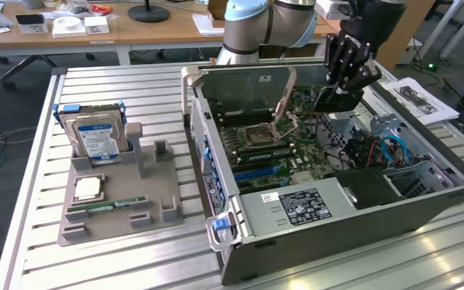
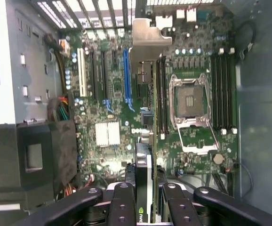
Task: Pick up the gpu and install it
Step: 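Insert the gpu into the slot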
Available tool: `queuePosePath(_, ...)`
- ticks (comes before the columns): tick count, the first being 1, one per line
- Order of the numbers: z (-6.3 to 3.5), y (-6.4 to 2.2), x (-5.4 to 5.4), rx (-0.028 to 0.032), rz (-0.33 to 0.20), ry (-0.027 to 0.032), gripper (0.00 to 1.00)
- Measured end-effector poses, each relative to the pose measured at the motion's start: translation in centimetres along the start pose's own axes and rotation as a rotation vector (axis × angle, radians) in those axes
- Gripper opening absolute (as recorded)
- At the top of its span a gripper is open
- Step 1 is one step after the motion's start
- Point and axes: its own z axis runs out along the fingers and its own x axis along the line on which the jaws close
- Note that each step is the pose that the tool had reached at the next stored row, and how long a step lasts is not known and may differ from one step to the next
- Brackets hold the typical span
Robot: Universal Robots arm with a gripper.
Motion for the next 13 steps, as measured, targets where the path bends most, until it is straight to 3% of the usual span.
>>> queuePosePath(3, 0.05, 0.15, 0.02, 0.0228, -0.004, -0.0019, 0.27)
queuePosePath(5, 0.1, 0.27, 0.03, 0.0318, -0.007, -0.0024, 0.27)
queuePosePath(13, 0.14, 0.36, 0.03, 0.0335, -0.011, -0.0028, 0.27)
